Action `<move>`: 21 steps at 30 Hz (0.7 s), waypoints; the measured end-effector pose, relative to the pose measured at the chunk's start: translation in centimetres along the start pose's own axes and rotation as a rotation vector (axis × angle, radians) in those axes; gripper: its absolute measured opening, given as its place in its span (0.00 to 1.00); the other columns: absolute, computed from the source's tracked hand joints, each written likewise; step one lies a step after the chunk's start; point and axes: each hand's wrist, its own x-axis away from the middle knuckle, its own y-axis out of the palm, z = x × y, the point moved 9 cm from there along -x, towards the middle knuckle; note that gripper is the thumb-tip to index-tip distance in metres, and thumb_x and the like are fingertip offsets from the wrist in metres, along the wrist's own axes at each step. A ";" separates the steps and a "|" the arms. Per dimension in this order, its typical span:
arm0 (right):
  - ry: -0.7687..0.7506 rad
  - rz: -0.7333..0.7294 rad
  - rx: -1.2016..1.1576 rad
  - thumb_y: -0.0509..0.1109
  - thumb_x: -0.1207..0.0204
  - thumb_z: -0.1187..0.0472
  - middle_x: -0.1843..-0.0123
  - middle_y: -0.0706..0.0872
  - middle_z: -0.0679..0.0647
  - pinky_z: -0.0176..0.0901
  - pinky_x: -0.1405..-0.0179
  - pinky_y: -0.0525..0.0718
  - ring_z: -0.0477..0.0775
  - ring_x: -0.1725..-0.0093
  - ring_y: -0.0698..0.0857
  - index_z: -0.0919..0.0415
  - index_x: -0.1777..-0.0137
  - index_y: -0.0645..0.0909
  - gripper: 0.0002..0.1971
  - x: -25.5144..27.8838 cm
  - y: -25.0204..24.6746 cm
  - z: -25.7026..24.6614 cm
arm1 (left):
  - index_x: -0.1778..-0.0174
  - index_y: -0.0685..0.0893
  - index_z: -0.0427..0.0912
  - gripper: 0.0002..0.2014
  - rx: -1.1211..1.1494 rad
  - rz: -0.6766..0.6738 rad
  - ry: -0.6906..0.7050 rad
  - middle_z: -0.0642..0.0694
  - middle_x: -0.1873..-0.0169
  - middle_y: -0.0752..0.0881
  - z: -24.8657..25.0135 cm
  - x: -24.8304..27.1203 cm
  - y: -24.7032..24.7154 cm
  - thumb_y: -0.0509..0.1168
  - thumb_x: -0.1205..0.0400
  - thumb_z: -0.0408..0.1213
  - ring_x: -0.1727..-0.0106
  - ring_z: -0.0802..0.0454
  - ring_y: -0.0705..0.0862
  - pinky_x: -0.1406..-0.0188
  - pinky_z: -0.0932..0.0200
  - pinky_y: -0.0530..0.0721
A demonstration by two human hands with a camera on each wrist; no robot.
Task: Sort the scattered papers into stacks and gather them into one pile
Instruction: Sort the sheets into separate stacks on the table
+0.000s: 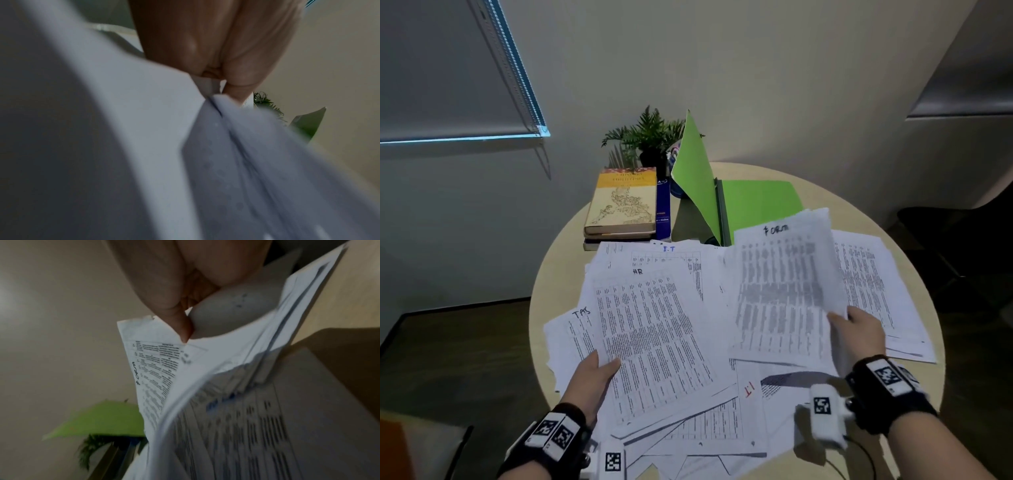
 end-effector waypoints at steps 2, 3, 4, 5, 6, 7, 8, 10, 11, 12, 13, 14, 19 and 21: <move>0.003 0.016 -0.179 0.66 0.24 0.70 0.72 0.75 0.59 0.40 0.74 0.67 0.53 0.69 0.76 0.62 0.73 0.74 0.16 -0.3 -1.6 -0.5 | 0.20 0.65 0.37 0.27 -0.017 -0.003 -0.002 0.40 0.24 0.73 0.3 0.0 -0.2 0.63 0.17 0.30 0.25 0.40 0.73 0.22 0.42 0.65; 0.016 0.013 -0.263 0.65 0.23 0.72 0.75 0.72 0.57 0.37 0.78 0.69 0.50 0.74 0.76 0.62 0.76 0.69 0.19 -0.5 -2.2 -0.4 | 0.22 0.68 0.36 0.25 -0.018 -0.002 0.003 0.40 0.27 0.77 0.6 0.2 -0.3 0.62 0.17 0.28 0.27 0.40 0.75 0.23 0.40 0.67; 0.021 0.019 -0.324 0.64 0.23 0.73 0.77 0.70 0.56 0.32 0.82 0.70 0.47 0.78 0.75 0.65 0.75 0.66 0.19 -0.5 -2.9 -0.6 | 0.23 0.70 0.36 0.24 -0.020 0.006 0.003 0.39 0.30 0.79 0.7 0.4 -0.6 0.62 0.17 0.27 0.29 0.39 0.77 0.23 0.40 0.68; 0.023 0.005 -0.383 0.63 0.22 0.74 0.79 0.71 0.56 0.28 0.85 0.71 0.48 0.78 0.77 0.68 0.72 0.68 0.16 -0.5 -3.2 -0.7 | 0.24 0.72 0.36 0.23 -0.027 0.017 0.006 0.39 0.31 0.81 0.9 0.6 -0.7 0.62 0.17 0.27 0.30 0.38 0.78 0.24 0.39 0.69; 0.030 -0.013 -0.445 0.64 0.22 0.74 0.80 0.75 0.57 0.25 0.84 0.73 0.49 0.76 0.79 0.71 0.66 0.72 0.10 -0.4 -3.5 -0.8 | 0.26 0.74 0.38 0.21 -0.034 0.023 0.010 0.39 0.33 0.82 1.1 0.7 -0.9 0.61 0.17 0.27 0.32 0.38 0.80 0.26 0.38 0.70; 0.040 -0.053 -0.504 0.64 0.22 0.73 0.80 0.80 0.55 0.25 0.82 0.76 0.50 0.74 0.81 0.72 0.60 0.76 0.05 -0.4 -3.4 -0.9 | 0.29 0.77 0.39 0.19 -0.044 0.026 0.020 0.40 0.37 0.85 1.4 0.9 -0.9 0.61 0.17 0.28 0.35 0.37 0.82 0.28 0.37 0.72; 0.057 -0.077 -0.546 0.64 0.22 0.73 0.78 0.84 0.53 0.26 0.82 0.78 0.50 0.75 0.82 0.73 0.60 0.76 0.06 -0.1 -3.2 -1.0 | 0.32 0.79 0.40 0.17 -0.056 0.036 0.028 0.40 0.40 0.87 1.7 1.2 -1.0 0.60 0.17 0.28 0.38 0.37 0.84 0.30 0.37 0.75; 0.056 -0.144 -0.551 0.62 0.21 0.74 0.82 0.84 0.50 0.26 0.84 0.76 0.42 0.81 0.81 0.70 0.70 0.71 0.14 0.8 -2.2 -1.5 | 0.38 0.81 0.41 0.14 -0.047 0.034 0.048 0.40 0.46 0.88 2.5 1.8 -0.6 0.58 0.17 0.27 0.43 0.38 0.85 0.35 0.40 0.79; 0.061 -0.190 -0.541 0.62 0.21 0.74 0.84 0.83 0.48 0.26 0.84 0.77 0.41 0.80 0.82 0.69 0.70 0.73 0.14 1.2 -1.2 -1.3 | 0.39 0.81 0.41 0.14 -0.040 0.027 0.052 0.40 0.47 0.88 2.7 2.2 -0.2 0.58 0.17 0.27 0.43 0.39 0.85 0.37 0.43 0.79; 0.064 -0.245 -0.521 0.63 0.22 0.74 0.82 0.86 0.49 0.29 0.82 0.80 0.44 0.77 0.85 0.70 0.65 0.77 0.10 2.0 -0.1 -1.6 | 0.38 0.80 0.41 0.14 -0.023 0.033 0.065 0.41 0.47 0.88 2.8 2.4 -0.2 0.58 0.17 0.27 0.43 0.40 0.85 0.37 0.44 0.79; 0.069 -0.297 -0.486 0.64 0.22 0.74 0.77 0.89 0.52 0.33 0.79 0.83 0.47 0.75 0.87 0.73 0.59 0.80 0.05 2.8 1.3 -1.5 | 0.37 0.80 0.41 0.14 0.002 0.028 0.061 0.41 0.45 0.88 2.8 2.5 0.0 0.59 0.17 0.28 0.41 0.40 0.85 0.35 0.43 0.78; 0.078 -0.340 -0.439 0.65 0.23 0.73 0.71 0.91 0.56 0.36 0.75 0.85 0.50 0.74 0.87 0.74 0.56 0.80 0.03 3.6 2.7 -1.2 | 0.34 0.79 0.41 0.15 0.031 0.026 0.056 0.42 0.42 0.87 2.8 2.6 0.3 0.61 0.17 0.32 0.39 0.41 0.84 0.32 0.42 0.77; 0.203 -0.626 -0.484 0.63 0.22 0.74 0.44 0.89 0.67 0.59 0.43 0.84 0.62 0.50 0.89 0.73 0.38 0.77 0.13 7.7 10.8 0.8 | 0.29 0.76 0.45 0.17 0.159 -0.068 0.029 0.49 0.42 0.87 2.6 3.4 1.9 0.58 0.14 0.41 0.42 0.52 0.84 0.39 0.54 0.78; 0.197 -0.738 -0.514 0.61 0.22 0.76 0.47 0.90 0.66 0.53 0.52 0.89 0.60 0.54 0.90 0.71 0.38 0.78 0.14 9.4 13.2 0.2 | 0.24 0.71 0.48 0.25 0.128 -0.094 0.044 0.53 0.36 0.83 2.4 3.5 2.3 0.62 0.17 0.49 0.37 0.56 0.81 0.34 0.56 0.74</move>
